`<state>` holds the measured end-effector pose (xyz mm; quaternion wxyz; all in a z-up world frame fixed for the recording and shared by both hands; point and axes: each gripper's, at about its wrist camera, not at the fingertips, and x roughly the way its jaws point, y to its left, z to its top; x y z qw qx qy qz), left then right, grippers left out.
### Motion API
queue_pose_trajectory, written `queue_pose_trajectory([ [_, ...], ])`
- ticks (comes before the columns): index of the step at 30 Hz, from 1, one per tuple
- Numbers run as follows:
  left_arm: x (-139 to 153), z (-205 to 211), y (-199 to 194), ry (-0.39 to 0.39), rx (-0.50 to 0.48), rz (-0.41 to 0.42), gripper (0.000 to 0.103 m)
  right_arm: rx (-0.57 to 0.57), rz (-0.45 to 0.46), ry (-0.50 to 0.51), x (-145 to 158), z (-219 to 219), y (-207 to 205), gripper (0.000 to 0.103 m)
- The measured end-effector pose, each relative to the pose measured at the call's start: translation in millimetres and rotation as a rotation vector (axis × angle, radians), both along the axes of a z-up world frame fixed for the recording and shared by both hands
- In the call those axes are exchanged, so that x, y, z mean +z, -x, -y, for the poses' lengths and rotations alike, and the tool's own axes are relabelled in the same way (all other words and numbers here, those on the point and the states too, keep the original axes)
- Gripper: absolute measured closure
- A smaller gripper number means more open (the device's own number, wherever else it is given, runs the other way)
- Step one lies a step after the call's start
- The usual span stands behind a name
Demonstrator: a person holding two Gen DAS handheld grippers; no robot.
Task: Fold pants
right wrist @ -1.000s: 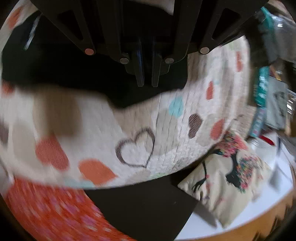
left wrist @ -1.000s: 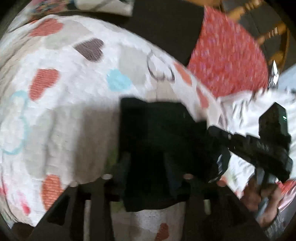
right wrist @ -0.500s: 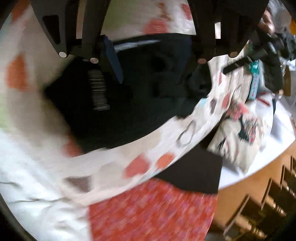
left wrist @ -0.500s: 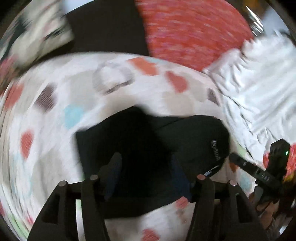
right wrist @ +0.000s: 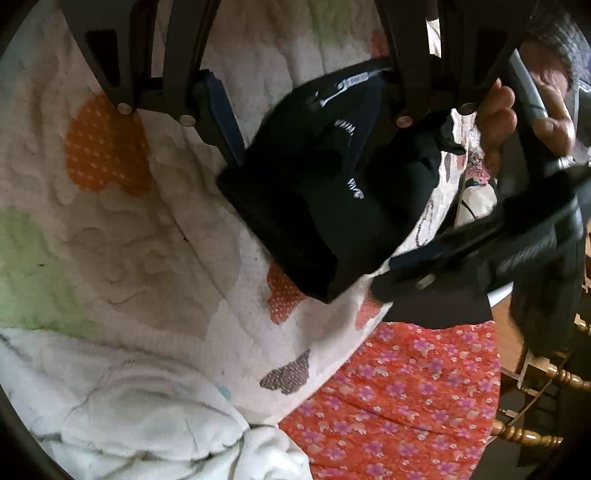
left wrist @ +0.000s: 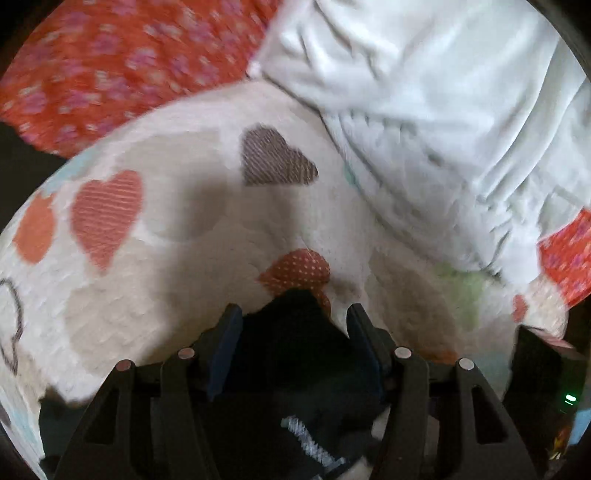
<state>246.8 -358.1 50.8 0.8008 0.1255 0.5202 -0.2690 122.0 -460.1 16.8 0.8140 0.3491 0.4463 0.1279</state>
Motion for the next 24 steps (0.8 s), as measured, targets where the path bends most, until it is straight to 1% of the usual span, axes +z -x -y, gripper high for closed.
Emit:
queue_pose_trajectory([
  [2,-14,10,0,-0.053,-0.013,0.000,0.045,-0.011,0.004,-0.020,-3,0,-5,0.037],
  [3,-19,13,3,-0.083,-0.029,0.015,0.050,-0.007,0.009,-0.022,-3,-2,-7,0.037],
  [4,-18,13,6,-0.101,-0.033,0.036,0.059,0.005,0.015,-0.015,-2,-5,-9,0.044],
  [5,-17,12,8,-0.101,-0.036,0.042,0.068,0.021,0.020,0.002,0,-9,-10,0.054],
  [6,-13,8,10,-0.082,-0.039,0.037,0.074,0.034,0.024,0.009,3,-11,-10,0.069],
  [7,-7,1,11,-0.049,-0.032,0.028,0.077,0.045,0.032,-0.007,6,-13,-9,0.076],
  [8,-2,-6,12,-0.020,-0.023,0.018,0.081,0.051,0.036,-0.023,9,-14,-8,0.078],
  [9,6,-14,14,0.014,-0.013,0.014,0.083,0.054,0.041,-0.032,13,-16,-6,0.080],
  [11,27,-33,23,0.080,0.009,0.028,0.084,0.070,0.066,-0.040,27,-22,0,0.081],
  [14,56,-65,34,0.175,0.051,0.048,0.084,0.128,0.112,-0.038,55,-44,7,0.082],
  [16,78,-98,47,0.252,0.099,0.068,0.084,0.174,0.142,-0.029,73,-63,10,0.083],
  [17,84,-111,49,0.278,0.120,0.073,0.084,0.201,0.160,-0.024,84,-76,12,0.083],
  [18,92,-134,55,0.320,0.150,0.079,0.084,0.225,0.174,-0.020,92,-88,14,0.083],
  [21,103,-197,69,0.422,0.238,0.092,0.084,0.315,0.202,-0.011,113,-129,18,0.083],
  [23,101,-235,78,0.479,0.301,0.089,0.084,0.380,0.213,0.008,121,-162,20,0.083],
  [24,95,-257,82,0.513,0.343,0.077,0.084,0.411,0.214,0.021,123,-178,21,0.083],
])
